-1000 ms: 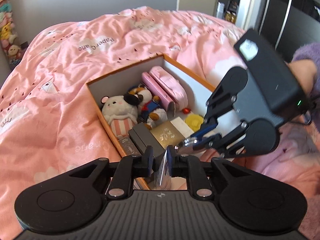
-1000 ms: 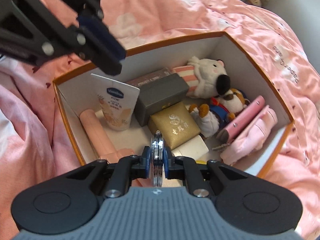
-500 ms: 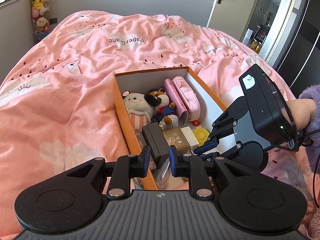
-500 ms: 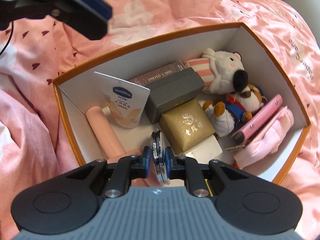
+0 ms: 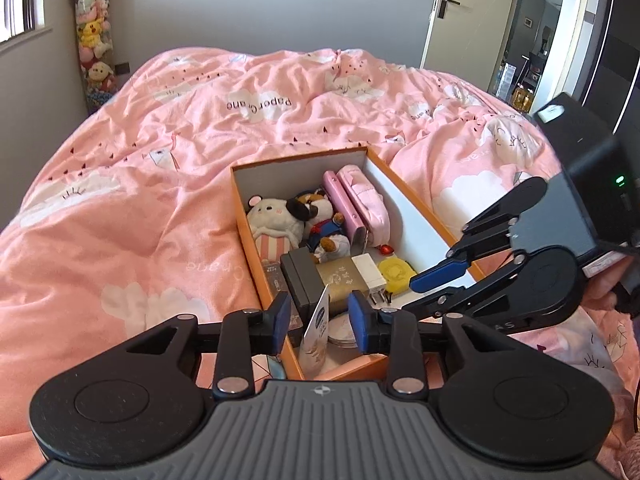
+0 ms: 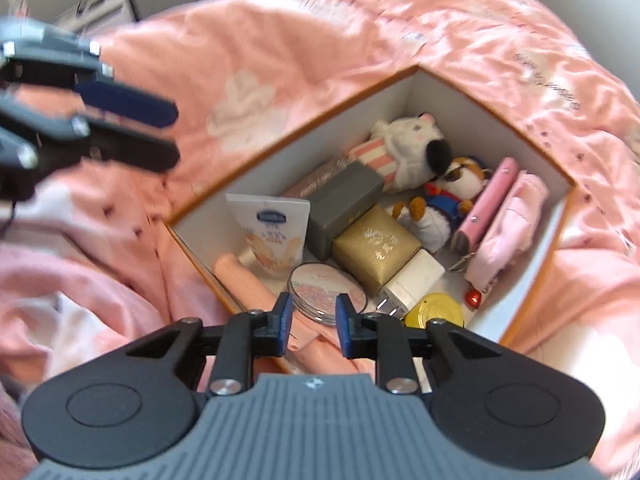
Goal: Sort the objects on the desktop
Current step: 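Open the right tool to release the compact while the left tool lowers the lotion tube into the box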
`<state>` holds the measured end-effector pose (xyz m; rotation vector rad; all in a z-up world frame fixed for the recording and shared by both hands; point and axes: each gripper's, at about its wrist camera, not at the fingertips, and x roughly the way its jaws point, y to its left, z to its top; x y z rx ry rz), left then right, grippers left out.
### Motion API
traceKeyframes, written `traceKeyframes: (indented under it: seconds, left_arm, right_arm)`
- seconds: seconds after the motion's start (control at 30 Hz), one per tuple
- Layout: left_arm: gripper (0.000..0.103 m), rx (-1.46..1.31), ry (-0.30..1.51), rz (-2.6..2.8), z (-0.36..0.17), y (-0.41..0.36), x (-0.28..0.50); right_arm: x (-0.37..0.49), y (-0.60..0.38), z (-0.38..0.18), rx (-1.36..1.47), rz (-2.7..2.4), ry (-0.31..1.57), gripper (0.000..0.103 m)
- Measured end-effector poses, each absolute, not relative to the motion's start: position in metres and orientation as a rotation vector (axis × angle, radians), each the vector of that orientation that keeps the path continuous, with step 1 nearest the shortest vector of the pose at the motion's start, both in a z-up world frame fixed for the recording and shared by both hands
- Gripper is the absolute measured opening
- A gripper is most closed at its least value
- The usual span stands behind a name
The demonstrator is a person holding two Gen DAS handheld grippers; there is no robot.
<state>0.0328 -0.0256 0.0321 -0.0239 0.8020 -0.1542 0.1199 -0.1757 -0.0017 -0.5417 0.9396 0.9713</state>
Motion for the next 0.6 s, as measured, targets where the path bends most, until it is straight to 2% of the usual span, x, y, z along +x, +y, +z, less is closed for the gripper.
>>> traceKeyframes:
  seconds: [0.07,0.2,0.23,0.33,0.43,0.6]
  left_arm:
    - [0.048,-0.029,0.790,-0.138,0.037,-0.029,0.028]
    - [0.050,-0.022,0.768,-0.070,0.041,-0.039,0.021]
    - [0.052,-0.024,0.758,-0.055,0.042,-0.041,0.019]
    - [0.060,-0.028,0.737,-0.017,0.040,-0.047,0.015]
    - [0.069,-0.013,0.719,0.018,0.036,-0.054,0.016]
    - [0.075,-0.026,0.700,0.058,0.021,-0.059,0.024]
  right_arm:
    - [0.112,-0.186,0.012,-0.465,0.929,0.902,0.031]
    - [0.096,-0.204,0.031,-0.300,0.802,0.821,0.033]
    - [0.092,-0.209,0.034,-0.254,0.775,0.802,0.036]
    - [0.078,-0.220,0.041,-0.138,0.704,0.741,0.039]
    - [0.066,-0.224,0.042,-0.095,0.624,0.674,0.053]
    - [0.055,-0.232,0.036,-0.036,0.517,0.626,0.063]
